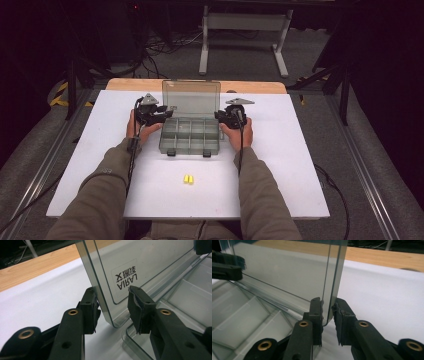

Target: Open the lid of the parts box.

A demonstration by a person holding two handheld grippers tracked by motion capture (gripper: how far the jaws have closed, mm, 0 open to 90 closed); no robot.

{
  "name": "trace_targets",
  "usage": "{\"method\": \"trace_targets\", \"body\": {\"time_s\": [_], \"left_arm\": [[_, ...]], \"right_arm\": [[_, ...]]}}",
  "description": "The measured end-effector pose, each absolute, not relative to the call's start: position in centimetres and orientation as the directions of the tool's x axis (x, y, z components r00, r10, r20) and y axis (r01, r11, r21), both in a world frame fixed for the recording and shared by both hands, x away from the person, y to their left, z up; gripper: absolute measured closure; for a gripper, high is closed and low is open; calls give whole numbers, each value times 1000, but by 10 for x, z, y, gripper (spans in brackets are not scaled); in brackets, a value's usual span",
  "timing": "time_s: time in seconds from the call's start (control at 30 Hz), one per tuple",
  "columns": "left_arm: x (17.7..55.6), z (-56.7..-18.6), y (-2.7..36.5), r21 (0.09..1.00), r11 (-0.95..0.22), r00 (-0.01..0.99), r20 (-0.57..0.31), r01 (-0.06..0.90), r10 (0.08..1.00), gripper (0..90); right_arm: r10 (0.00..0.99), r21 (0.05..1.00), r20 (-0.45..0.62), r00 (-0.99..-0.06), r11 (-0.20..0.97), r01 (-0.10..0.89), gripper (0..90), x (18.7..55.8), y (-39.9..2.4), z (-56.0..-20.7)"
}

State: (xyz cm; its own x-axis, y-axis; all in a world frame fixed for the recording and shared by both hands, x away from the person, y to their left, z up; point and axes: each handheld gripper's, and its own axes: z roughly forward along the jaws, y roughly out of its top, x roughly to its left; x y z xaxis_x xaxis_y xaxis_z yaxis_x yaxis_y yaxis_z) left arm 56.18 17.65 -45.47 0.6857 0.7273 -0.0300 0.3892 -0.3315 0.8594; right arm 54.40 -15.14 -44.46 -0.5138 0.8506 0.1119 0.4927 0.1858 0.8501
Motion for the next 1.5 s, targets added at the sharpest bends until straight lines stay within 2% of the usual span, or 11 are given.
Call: {"method": "trace_targets", "body": {"time_s": [0.03,0.13,0.5,0.8,1.03,1.43,1.5], "left_arm": [[562,-455,177,860,-327,685,-35,391,727,607],[563,-457,179,865,-312,683,-47,393,729,600],[564,-458,181,868,-300,685,-61,396,726,582],[565,-460,183,869,-278,668,-79,411,740,515],[565,-461,183,869,-263,668,-98,419,738,524],[565,-458,182,866,-291,661,-59,406,748,502],[564,-457,182,865,-298,656,-48,405,753,456]], "right_arm": [[856,848,68,-512,220,482,776,544,-149,-444],[859,846,40,-510,243,475,774,545,-147,-443],[859,848,58,-509,227,480,768,546,-149,-445],[872,849,51,-488,220,481,761,547,-148,-447],[873,847,50,-485,221,484,773,547,-147,-449],[873,843,5,-488,259,472,730,547,-146,-447],[871,842,0,-490,265,470,722,547,-147,-446]]}}
